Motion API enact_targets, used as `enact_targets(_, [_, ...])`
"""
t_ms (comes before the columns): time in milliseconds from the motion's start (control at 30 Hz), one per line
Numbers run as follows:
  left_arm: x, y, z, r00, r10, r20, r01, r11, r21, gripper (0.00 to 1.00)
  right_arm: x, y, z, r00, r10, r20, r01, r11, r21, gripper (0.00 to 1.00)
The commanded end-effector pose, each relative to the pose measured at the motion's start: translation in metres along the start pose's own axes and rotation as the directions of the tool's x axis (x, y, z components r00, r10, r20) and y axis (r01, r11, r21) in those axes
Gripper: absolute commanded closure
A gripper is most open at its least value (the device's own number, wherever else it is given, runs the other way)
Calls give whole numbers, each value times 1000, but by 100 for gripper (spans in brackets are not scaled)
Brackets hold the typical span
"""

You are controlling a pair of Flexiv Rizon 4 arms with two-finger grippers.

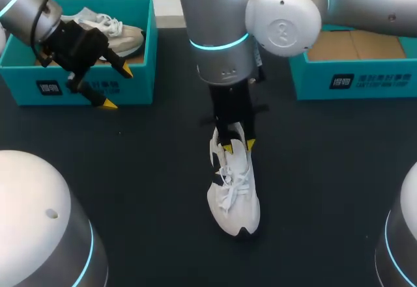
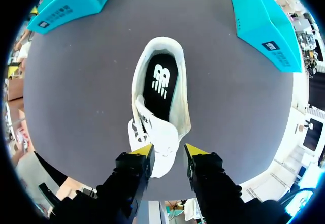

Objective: Take the shoe out of the shoebox, open the shoe tongue, remove and reinsert the insole, then place the shoe into the shoebox

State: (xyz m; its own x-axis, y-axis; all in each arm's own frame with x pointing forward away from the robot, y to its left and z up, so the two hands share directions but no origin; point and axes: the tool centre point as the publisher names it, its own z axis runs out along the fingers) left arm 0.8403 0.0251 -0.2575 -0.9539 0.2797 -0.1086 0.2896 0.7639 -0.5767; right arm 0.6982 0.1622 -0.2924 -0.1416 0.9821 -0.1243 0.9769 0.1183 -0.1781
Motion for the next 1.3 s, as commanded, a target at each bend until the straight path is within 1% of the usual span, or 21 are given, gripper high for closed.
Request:
enact_targets(33, [1, 0, 0, 1000, 0, 0, 0, 1000, -3, 0, -5, 5, 13, 1000, 2, -12, -2, 1000, 7, 62])
enact_targets(100, [1, 0, 0, 1000, 0, 0, 0, 1000, -3, 0, -9, 9, 16, 1000, 17, 13, -17, 1000, 5, 64])
enact_targets(167, [1, 0, 0, 1000, 0, 0, 0, 1000, -3, 0, -10, 13, 16, 1000, 20, -5, -20, 1000, 4, 65])
enact_targets(333, [1, 0, 0, 1000, 0, 0, 0, 1000, -3, 0, 1, 20, 9, 999, -18, -28, 17, 1000, -22, 70])
enact_targets(400, [1, 0, 0, 1000, 0, 0, 0, 1000, -3, 0, 5, 22, 9, 999, -29, -28, 28, 999, -26, 70])
enact_targets(467, [1, 0, 0, 1000, 0, 0, 0, 1000, -3, 0, 7, 22, 10, 999, -35, -21, 35, 999, -29, 71])
enact_targets(533, [1, 0, 0, 1000, 0, 0, 0, 1000, -3, 0, 3, 23, 11, 1000, -20, -8, 19, 999, -27, 71])
enact_targets(600, [1, 0, 0, 1000, 0, 0, 0, 1000, -3, 0, -4, 21, 8, 1000, -5, 7, 5, 999, -36, 71])
enact_targets(667, [1, 0, 0, 1000, 0, 0, 0, 1000, -3, 0, -11, 19, 4, 1000, 8, 1, -8, 999, -37, 71])
enact_targets(733, [1, 0, 0, 1000, 0, 0, 0, 1000, -3, 0, -13, 17, 0, 1000, 17, -9, -17, 999, -40, 72])
enact_targets(867, [1, 0, 0, 1000, 0, 0, 0, 1000, -3, 0, -3, 10, -6, 1000, 7, -23, -8, 999, -44, 75])
enact_targets(900, [1, 0, 0, 1000, 0, 0, 0, 1000, -3, 0, -1, 8, -6, 999, 27, -17, -28, 999, -39, 76])
enact_targets(933, [1, 0, 0, 1000, 0, 0, 0, 1000, -3, 0, 0, 5, -6, 1000, 26, -12, -27, 999, -38, 80])
enact_targets(967, [1, 0, 0, 1000, 0, 0, 0, 1000, -3, 0, 2, 2, -5, 999, 17, -29, -18, 999, -31, 82])
enact_targets(1067, [1, 0, 0, 1000, 0, 0, 0, 1000, -3, 0, 4, -7, 2, 999, 23, -40, -24, 1000, -5, 81])
enact_targets(1133, [1, 0, 0, 1000, 0, 0, 0, 1000, -3, 0, 3, -10, 7, 999, 22, -47, -22, 1000, 7, 82])
enact_targets(1300, [1, 0, 0, 1000, 0, 0, 0, 1000, -3, 0, 6, -8, 14, 998, 34, -58, -33, 999, 12, 78])
